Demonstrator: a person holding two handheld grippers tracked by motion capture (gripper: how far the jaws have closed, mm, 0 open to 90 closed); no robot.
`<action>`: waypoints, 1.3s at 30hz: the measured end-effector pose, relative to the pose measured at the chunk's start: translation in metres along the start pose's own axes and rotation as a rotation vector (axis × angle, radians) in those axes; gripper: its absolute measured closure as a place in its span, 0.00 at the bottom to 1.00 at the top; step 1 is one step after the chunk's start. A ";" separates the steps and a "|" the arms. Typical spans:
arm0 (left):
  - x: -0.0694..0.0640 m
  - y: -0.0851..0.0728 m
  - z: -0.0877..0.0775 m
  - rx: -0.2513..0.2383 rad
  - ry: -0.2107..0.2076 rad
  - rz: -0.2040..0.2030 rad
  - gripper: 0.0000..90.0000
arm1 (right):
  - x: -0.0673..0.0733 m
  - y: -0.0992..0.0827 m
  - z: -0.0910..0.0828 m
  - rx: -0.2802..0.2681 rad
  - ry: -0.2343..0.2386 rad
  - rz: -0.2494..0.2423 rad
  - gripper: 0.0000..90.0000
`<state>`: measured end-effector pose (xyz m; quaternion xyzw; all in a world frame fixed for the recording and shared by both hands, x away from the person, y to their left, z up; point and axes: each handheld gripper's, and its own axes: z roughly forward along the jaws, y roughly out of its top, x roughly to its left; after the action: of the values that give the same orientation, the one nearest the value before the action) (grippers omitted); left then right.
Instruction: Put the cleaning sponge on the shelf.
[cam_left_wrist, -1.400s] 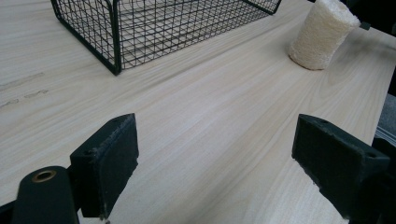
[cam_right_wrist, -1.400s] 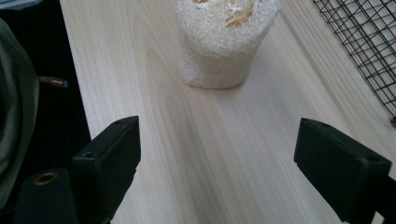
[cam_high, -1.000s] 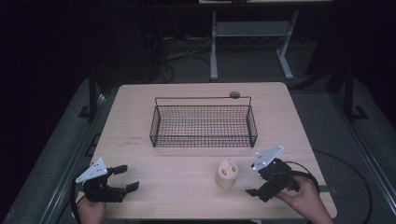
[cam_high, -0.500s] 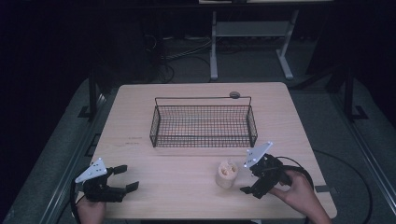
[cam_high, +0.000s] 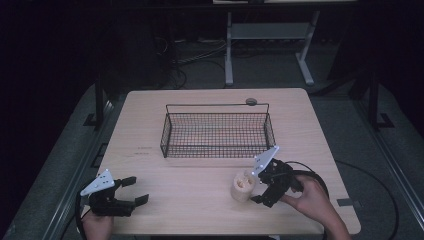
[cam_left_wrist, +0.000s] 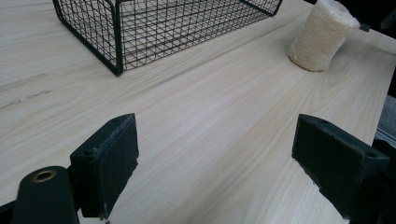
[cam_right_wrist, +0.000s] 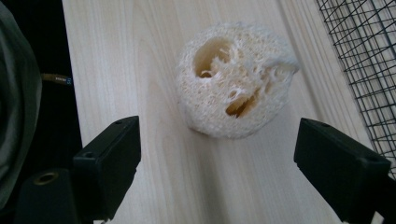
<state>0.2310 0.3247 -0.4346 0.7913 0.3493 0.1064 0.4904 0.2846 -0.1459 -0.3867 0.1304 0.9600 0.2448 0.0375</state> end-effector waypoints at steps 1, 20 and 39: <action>0.000 0.000 0.000 -0.001 0.000 0.000 0.15 | -0.001 0.001 0.000 -0.001 0.005 0.005 0.16; 0.001 0.000 0.000 0.001 -0.002 0.000 0.15 | -0.011 0.020 0.009 0.058 0.027 -0.019 0.17; 0.001 0.000 0.000 -0.004 -0.002 -0.003 0.15 | -0.013 0.033 0.021 0.105 0.041 -0.036 0.17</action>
<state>0.2318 0.3247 -0.4345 0.7900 0.3497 0.1054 0.4925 0.3074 -0.1121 -0.3893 0.1097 0.9743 0.1961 0.0151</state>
